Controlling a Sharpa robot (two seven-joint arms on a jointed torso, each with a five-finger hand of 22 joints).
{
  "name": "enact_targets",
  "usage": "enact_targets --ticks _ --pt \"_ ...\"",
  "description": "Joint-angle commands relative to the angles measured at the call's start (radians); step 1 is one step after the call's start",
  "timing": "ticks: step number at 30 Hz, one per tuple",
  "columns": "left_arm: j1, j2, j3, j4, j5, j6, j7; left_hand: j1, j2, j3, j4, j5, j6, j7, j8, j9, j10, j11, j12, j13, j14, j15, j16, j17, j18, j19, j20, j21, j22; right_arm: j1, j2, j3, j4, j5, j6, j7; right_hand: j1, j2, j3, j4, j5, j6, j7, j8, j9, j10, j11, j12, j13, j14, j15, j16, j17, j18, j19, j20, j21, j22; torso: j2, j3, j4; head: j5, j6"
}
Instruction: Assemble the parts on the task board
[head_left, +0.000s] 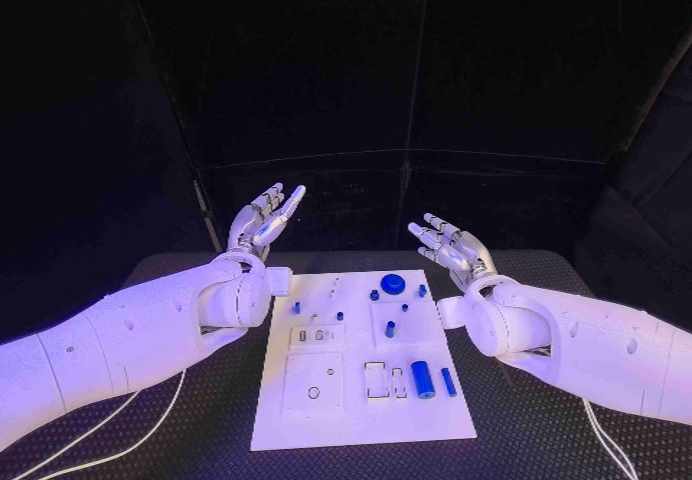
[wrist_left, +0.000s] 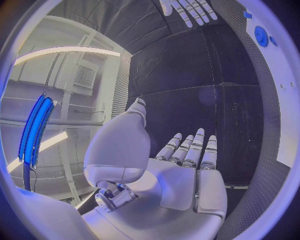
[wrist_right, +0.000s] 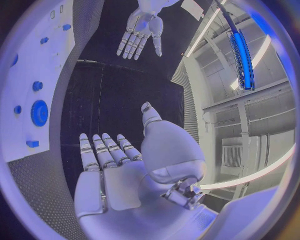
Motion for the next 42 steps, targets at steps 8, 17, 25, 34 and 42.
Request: enact_targets --ticks 8,17,25,34,42 --pt "0.004 0.006 0.004 -0.014 -0.013 0.107 0.036 0.084 0.033 0.016 0.011 0.006 0.101 0.097 0.019 0.011 0.137 0.045 0.026 0.014 0.167 0.022 0.035 0.024 0.055 0.063 0.021 0.027 0.013 0.0 0.015 0.002 -0.047 -0.15 0.255 -0.088 0.255 -0.002 0.075 -0.205 -0.025 0.424 0.129 0.09 0.044 0.515 0.002 0.089 0.039 0.589 -0.02 0.129 0.045 0.114 0.437 0.007 0.186 0.083 0.0 -0.0002 -0.0003 0.0 0.0" --pt "0.004 -0.079 0.004 0.069 -0.018 0.149 0.034 0.243 0.065 0.018 -0.067 0.002 0.549 0.079 0.104 0.05 0.704 0.031 0.143 0.05 0.666 -0.034 0.189 0.097 0.099 0.674 -0.012 0.284 0.126 0.071 0.035 0.005 -0.14 -0.757 0.14 -0.157 0.251 -0.013 0.123 -0.288 -0.022 0.713 0.07 0.133 0.047 0.783 -0.077 0.126 0.032 0.91 -0.125 0.199 0.062 0.138 0.659 -0.073 0.334 0.139 0.045 0.0033 0.0072 -0.009 0.004" --pt "0.004 -0.149 0.004 0.176 -0.057 0.155 0.023 0.319 0.066 0.01 -0.139 0.002 0.698 0.053 0.126 0.05 0.841 -0.027 0.144 0.047 0.872 -0.105 0.265 0.18 0.099 0.849 -0.082 0.381 0.162 0.096 0.052 0.046 -0.149 -1.113 0.175 -0.288 0.217 -0.043 0.131 -0.336 0.014 0.812 0.031 0.123 0.041 0.94 -0.135 0.112 0.035 1.17 -0.204 0.306 0.135 0.136 0.797 -0.164 0.539 0.251 0.08 -0.0039 0.0221 -0.023 0.013" --pt "0.003 -0.209 0.005 0.292 -0.076 0.18 0.011 0.342 0.068 0.013 -0.164 0.003 0.738 0.047 0.123 0.044 0.893 -0.038 0.131 0.046 0.892 -0.118 0.278 0.219 0.097 0.868 -0.098 0.406 0.174 0.127 0.08 0.055 -0.132 -1.478 0.283 -0.473 0.137 -0.074 0.115 -0.328 0.015 0.826 0.01 0.084 0.038 0.972 -0.155 0.069 0.038 1.265 -0.23 0.456 0.254 0.135 0.842 -0.188 0.669 0.327 0.13 -0.0113 0.0339 -0.041 0.026" --pt "0.001 -0.233 0.006 0.351 -0.079 0.196 0.007 0.34 0.069 0.014 -0.164 0.003 0.742 0.048 0.119 0.043 0.898 -0.037 0.124 0.045 0.884 -0.116 0.273 0.225 0.096 0.862 -0.098 0.406 0.174 0.134 0.093 0.056 -0.106 -1.628 0.323 -0.547 0.102 -0.099 0.11 -0.316 0.015 0.8 0.001 0.046 0.042 0.934 -0.154 0.04 0.044 1.262 -0.235 0.735 0.502 0.135 0.864 -0.19 0.764 0.383 0.163 -0.0161 0.0445 -0.052 0.039"
